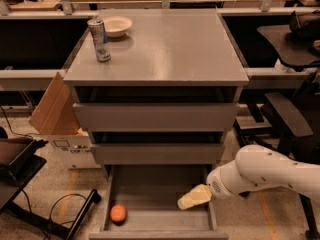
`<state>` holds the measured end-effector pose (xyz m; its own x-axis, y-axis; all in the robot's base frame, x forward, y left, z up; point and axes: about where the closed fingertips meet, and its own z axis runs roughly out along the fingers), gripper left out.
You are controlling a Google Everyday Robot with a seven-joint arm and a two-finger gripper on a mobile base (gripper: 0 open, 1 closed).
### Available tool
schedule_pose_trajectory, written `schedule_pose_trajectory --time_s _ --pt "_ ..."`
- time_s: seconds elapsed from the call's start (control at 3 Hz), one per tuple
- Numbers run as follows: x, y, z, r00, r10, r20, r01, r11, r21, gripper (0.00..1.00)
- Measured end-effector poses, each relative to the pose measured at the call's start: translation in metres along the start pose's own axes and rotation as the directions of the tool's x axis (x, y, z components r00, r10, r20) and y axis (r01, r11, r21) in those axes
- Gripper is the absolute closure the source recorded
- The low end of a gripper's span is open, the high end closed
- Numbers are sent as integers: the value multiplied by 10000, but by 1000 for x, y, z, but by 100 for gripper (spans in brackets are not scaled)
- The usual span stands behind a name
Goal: Place orange into bottom drawer
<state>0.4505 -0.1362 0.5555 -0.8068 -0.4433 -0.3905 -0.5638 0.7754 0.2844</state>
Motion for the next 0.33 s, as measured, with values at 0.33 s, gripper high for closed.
schedule_pose_trajectory --time_s 0.33 --pt "-27 2 -25 9991 -369 215 330 9862 1623 0"
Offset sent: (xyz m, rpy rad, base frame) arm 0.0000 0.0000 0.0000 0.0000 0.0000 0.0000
